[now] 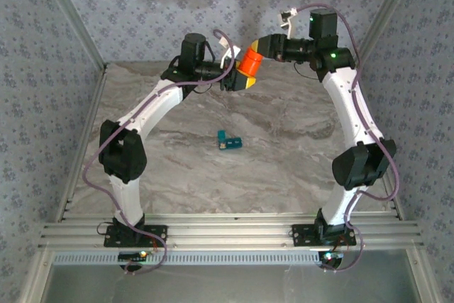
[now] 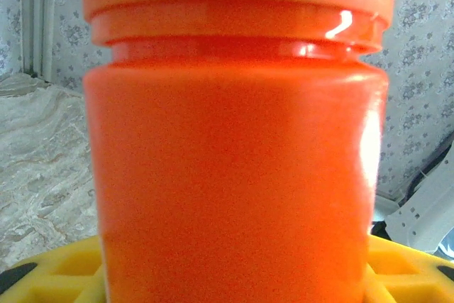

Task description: Sort the pills into containers

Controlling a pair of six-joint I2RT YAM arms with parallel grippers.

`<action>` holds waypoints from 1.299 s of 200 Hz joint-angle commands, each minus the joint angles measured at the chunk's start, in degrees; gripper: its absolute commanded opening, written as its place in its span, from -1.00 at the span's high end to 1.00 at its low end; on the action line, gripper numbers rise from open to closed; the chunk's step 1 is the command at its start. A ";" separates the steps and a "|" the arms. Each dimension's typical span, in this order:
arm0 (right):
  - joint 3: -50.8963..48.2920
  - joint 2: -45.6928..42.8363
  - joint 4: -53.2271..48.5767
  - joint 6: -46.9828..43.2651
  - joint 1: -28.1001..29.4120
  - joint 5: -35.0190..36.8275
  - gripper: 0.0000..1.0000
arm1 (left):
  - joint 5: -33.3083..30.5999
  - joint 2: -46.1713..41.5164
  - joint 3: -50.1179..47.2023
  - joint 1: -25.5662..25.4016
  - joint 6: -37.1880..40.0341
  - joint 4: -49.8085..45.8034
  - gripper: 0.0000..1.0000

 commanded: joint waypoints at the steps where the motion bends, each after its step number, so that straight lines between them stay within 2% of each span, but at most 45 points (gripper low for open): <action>1: -0.94 -1.71 -1.01 2.64 -0.36 -0.40 -0.12 | -1.37 -0.61 3.70 -0.13 0.89 3.54 1.00; 48: -0.06 -3.99 2.92 6.32 -4.21 0.00 -0.62 | -0.49 -0.24 4.07 -0.10 2.22 1.24 1.00; 89: 2.84 -3.51 -0.31 2.33 -4.79 -2.35 -0.75 | 1.46 0.44 5.52 -0.05 2.49 -1.05 1.00; 136: 7.64 -0.64 -6.81 -3.23 -4.24 -2.69 -0.78 | 3.14 1.36 7.84 -0.49 3.28 -3.86 1.00; 205: 9.22 0.97 -8.27 -4.81 -1.46 -2.82 -0.78 | 3.34 1.63 7.94 -0.91 4.13 -5.56 1.00; 232: 9.44 1.51 -8.92 -5.21 -0.78 -2.99 -0.75 | 3.27 1.81 7.93 -1.00 4.23 -5.74 1.00; 260: 9.42 1.83 -9.77 -5.73 -0.32 -3.25 -0.63 | 3.22 1.83 7.94 -0.99 4.38 -5.91 1.00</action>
